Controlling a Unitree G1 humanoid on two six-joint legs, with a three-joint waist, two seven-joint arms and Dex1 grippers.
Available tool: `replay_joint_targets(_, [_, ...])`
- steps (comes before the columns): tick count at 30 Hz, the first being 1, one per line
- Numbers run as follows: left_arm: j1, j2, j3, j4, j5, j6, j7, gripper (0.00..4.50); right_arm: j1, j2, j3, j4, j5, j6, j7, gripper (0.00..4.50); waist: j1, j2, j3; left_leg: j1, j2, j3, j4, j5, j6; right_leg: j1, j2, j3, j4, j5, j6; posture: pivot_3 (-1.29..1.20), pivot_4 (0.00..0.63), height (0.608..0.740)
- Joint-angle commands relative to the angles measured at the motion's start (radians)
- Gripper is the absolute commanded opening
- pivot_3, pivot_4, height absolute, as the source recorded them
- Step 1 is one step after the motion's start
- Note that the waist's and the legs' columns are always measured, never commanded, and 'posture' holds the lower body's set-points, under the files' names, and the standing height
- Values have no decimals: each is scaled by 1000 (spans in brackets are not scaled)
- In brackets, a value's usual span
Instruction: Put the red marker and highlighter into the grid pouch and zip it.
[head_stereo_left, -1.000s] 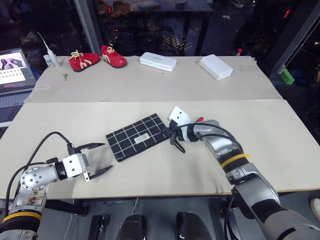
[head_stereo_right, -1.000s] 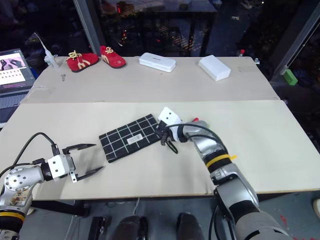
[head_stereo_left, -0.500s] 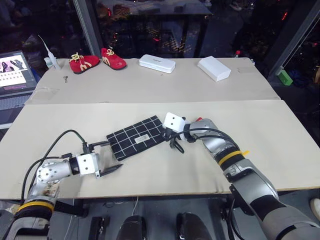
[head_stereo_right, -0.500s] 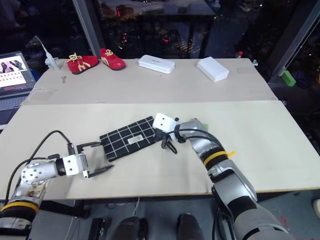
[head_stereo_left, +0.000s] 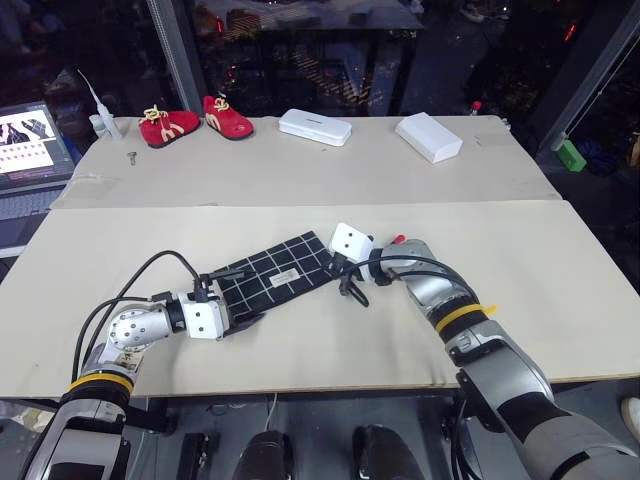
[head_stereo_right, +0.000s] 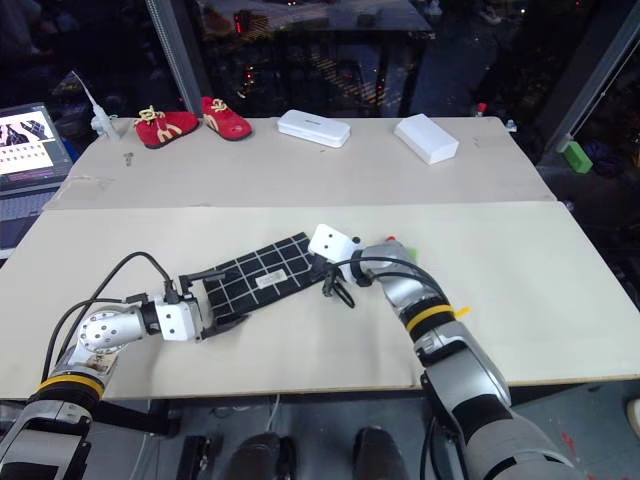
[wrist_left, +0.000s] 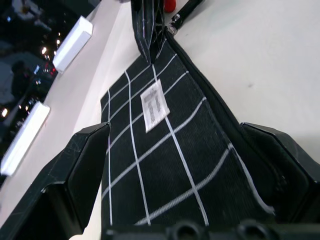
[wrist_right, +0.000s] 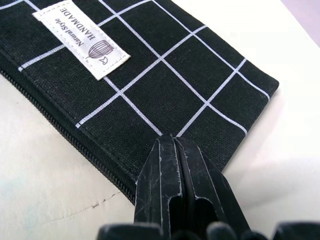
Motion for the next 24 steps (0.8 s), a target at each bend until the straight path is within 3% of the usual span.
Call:
replay_joint_targets(1, [-19, 6, -15, 13, 13, -32, 32, 2720, 5, -9, -13, 37, -12, 13, -8, 0, 0, 0, 0, 0, 0, 0, 0, 0, 0, 0, 0, 0, 0, 0, 0, 0, 150, 740])
replay_joint_targets(8, [-28, 7, -35, 31, 5, -35, 48, 212, 12, -18, -23, 34, -13, 11, -2, 0, 1, 0, 0, 0, 0, 0, 0, 0, 0, 0, 0, 0, 0, 0, 0, 0, 150, 740])
replay_joint_targets(13, [-21, -12, -35, 15, -37, 5, 42, 64, 20, -1, -80, -23, 76, 125, 63, 0, 3, 0, 0, 0, 0, 0, 0, 0, 0, 0, 0, 0, 0, 0, 0, 0, 150, 740])
replay_joint_targets(14, [-18, -17, -34, 5, -55, 17, 36, 0, 13, 5, -112, -35, 114, 168, 74, 469, 2, 0, 0, 0, 0, 0, 0, 0, 0, 0, 0, 0, 0, 0, 0, 0, 150, 740])
replay_joint_targets(16, [-14, -24, -32, -10, -81, 35, 27, 0, 3, 11, -155, -49, 164, 230, 88, 730, 1, 0, 0, -1, 0, 0, 0, 0, 0, 0, 0, 0, 0, 0, 0, 0, 150, 740])
replay_joint_targets(24, [18, -51, -8, -103, -159, 145, 25, 0, -55, -58, -352, -276, 415, 535, 162, 3603, 0, 1, 0, -4, 0, -1, 0, 0, 0, -4, 0, 0, 0, 0, 0, 0, 150, 740])
